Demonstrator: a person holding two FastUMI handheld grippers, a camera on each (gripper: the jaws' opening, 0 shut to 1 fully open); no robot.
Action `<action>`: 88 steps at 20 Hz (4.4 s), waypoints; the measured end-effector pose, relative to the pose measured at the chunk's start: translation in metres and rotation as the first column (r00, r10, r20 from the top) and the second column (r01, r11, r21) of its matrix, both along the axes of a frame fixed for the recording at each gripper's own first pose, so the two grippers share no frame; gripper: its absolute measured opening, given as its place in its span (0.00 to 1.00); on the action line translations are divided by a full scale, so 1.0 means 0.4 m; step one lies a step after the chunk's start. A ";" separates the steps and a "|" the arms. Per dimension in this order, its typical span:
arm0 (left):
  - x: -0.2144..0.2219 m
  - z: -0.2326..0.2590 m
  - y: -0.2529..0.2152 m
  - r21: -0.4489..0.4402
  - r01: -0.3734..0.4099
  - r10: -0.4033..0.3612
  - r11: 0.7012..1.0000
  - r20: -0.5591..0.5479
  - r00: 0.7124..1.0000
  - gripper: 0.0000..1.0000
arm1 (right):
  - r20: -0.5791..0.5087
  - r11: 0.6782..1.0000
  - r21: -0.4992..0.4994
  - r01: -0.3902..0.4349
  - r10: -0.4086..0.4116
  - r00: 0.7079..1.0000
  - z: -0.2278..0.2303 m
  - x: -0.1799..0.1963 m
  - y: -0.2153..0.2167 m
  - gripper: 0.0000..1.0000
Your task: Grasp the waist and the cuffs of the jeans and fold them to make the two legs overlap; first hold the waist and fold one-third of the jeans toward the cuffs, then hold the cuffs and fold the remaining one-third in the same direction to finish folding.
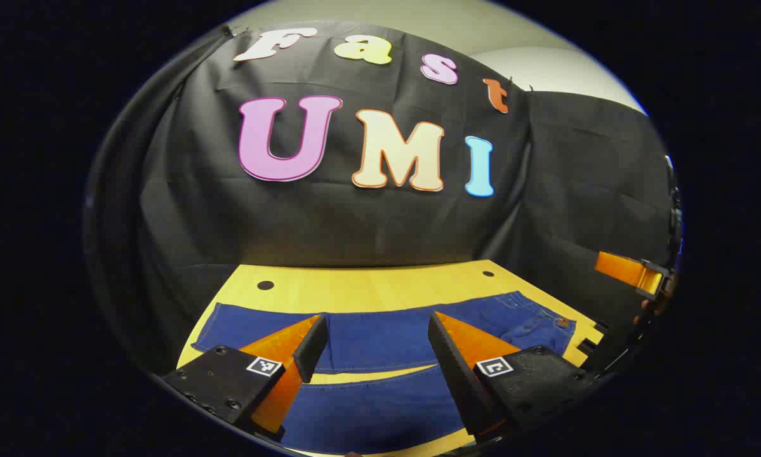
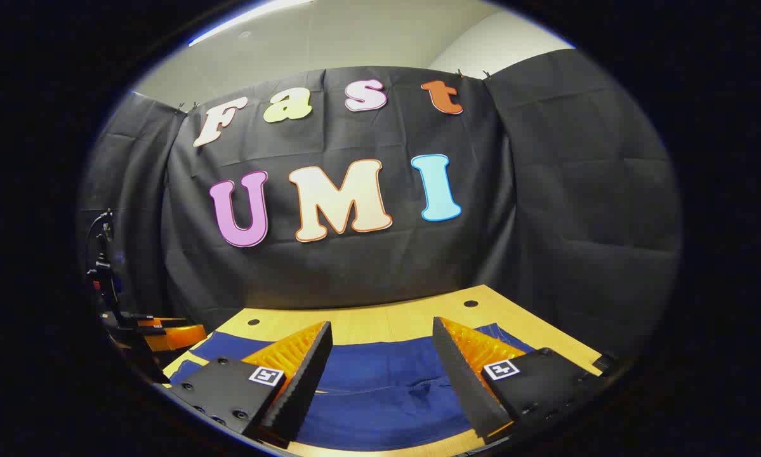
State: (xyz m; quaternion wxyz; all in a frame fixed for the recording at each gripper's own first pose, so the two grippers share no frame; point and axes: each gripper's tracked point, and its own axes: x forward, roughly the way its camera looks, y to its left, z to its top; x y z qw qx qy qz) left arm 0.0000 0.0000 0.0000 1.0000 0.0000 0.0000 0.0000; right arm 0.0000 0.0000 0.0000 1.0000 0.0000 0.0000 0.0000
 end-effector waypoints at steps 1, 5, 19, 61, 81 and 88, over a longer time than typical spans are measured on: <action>-0.005 -0.009 0.001 0.008 0.020 -0.020 1.000 -0.013 1.000 0.95 | -0.004 1.000 -0.001 0.002 -0.002 1.000 0.002 0.001 -0.005 0.94; -0.020 -0.046 0.052 0.062 0.053 -0.049 0.997 -0.075 0.996 0.95 | -0.020 1.000 -0.014 -0.004 0.003 1.000 -0.006 0.002 -0.001 0.94; -0.185 -0.355 0.275 0.242 0.299 -0.120 0.923 -0.556 0.823 0.96 | -0.171 0.998 -0.026 -0.061 0.056 0.984 -0.149 -0.008 0.071 0.98; -0.407 -0.662 0.537 0.226 0.715 0.057 0.661 -0.966 0.252 0.53 | -0.356 1.000 0.013 -0.005 0.010 0.934 -0.337 -0.042 0.128 0.99; -0.382 -0.650 0.539 0.128 0.727 0.053 0.674 -0.991 0.125 0.00 | -0.652 0.860 -0.393 -0.325 -0.011 0.759 -0.395 -0.091 -0.202 0.99; -0.374 -0.649 0.534 0.179 0.673 0.155 0.718 -0.983 0.096 0.00 | -0.870 0.640 -0.397 -0.658 -0.034 0.491 -0.506 -0.019 -0.366 1.00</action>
